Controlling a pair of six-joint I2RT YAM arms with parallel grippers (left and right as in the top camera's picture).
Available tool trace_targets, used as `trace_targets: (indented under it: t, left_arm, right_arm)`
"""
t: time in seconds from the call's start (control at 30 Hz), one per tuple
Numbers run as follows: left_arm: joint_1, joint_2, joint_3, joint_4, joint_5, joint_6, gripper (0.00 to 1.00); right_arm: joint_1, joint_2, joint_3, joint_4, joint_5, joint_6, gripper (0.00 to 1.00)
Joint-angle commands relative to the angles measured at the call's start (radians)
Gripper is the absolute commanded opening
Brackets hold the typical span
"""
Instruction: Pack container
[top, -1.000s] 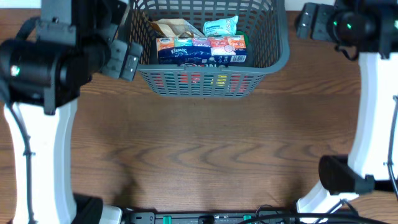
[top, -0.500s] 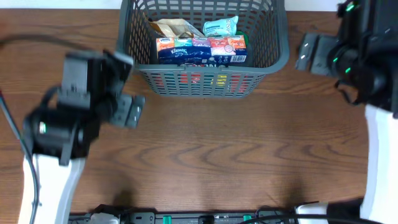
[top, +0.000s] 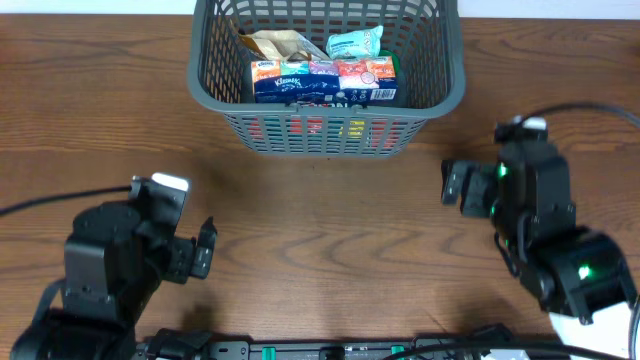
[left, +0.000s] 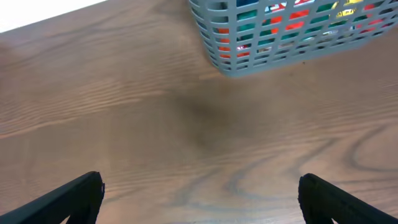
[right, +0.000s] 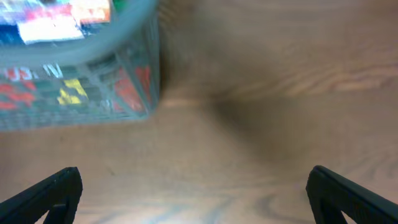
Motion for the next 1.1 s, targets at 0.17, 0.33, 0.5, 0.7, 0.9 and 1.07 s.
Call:
trace_targets:
  t: [0.17,0.33,0.5,0.7,0.9,1.07]
  left_arm:
    - [0.000,-0.079,-0.105,0.027,-0.009,-0.054,0.98]
    - [0.000,-0.077,-0.105,0.021,-0.009,-0.054,0.98]
    - [0.000,-0.077,-0.105,0.021,-0.009,-0.054,0.98]
    - [0.000,-0.077,-0.105,0.021,-0.009,-0.054,0.98]
    - [0.000,-0.077,-0.105,0.020,-0.009,-0.054,0.98]
    - [0.000,-0.077,-0.105,0.021,-0.009,-0.054,0.98]
  right_arm:
    - [0.010,-0.181,-0.200,0.029,0.016,-0.004,0.99]
    - [0.010,-0.195,-0.216,0.005,0.015,-0.004,0.99]
    - [0.010,-0.194,-0.216,-0.006,0.015,-0.004,0.99]
    - [0.010,-0.194,-0.216,-0.006,0.015,-0.004,0.99]
    - [0.010,-0.195,-0.216,-0.006,0.015,-0.004,0.99]
    - [-0.052,-0.287,-0.239,0.002,-0.038,-0.066,0.99]
